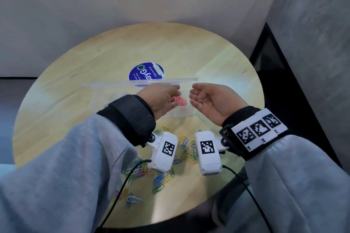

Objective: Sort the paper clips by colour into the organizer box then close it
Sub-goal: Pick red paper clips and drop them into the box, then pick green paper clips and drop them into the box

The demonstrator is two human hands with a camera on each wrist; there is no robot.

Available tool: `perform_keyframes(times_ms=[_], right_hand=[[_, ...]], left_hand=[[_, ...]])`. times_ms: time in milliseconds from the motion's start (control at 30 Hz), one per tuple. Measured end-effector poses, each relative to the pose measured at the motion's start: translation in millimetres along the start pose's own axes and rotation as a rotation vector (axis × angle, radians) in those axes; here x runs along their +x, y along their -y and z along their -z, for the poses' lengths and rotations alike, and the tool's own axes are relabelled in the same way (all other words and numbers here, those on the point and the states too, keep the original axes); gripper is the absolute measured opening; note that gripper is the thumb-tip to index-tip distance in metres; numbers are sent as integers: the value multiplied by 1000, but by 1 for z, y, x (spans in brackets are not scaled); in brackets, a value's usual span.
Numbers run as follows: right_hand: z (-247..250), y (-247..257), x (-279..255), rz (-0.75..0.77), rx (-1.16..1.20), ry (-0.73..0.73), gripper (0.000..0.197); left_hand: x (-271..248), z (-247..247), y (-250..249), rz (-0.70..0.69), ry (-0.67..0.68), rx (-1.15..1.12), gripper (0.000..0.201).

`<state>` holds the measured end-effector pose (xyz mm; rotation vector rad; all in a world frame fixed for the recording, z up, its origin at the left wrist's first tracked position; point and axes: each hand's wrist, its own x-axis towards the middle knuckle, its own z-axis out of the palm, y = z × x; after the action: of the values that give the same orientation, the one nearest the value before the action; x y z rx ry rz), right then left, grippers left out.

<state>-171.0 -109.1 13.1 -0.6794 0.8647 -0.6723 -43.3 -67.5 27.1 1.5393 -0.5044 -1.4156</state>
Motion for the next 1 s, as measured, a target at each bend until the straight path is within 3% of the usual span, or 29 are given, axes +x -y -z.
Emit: perform_keyframes(times_ms=[133,267,367,467,567,733,900,1000], right_hand=[[6,3,-5,28,-252,11,30],[13,4,-14,35,-602,59,18],[19,0,-18,12,-889,75,10],[23,-7,-23,-54,-1257,65,11],[25,-15,-30,-129,-1427,85,11],[23,-28,-41,-201,-1706,78,5],[20,-48,-40,-191,-1820,52,33],[15,-53,-33,-163,-1851,49,40]], left_hand=[[-2,-2,3,-37,-4,-7,37],[-12,4,5,-56,56,121,23],[-21,14,9,-73,84,390,21],[-29,25,20,-103,56,826,10],[-39,28,35,-75,70,1276,6],[-47,22,56,-74,94,1539,16],[-44,28,57,-67,10,1652,8],[-41,31,60,-93,27,1646,9]])
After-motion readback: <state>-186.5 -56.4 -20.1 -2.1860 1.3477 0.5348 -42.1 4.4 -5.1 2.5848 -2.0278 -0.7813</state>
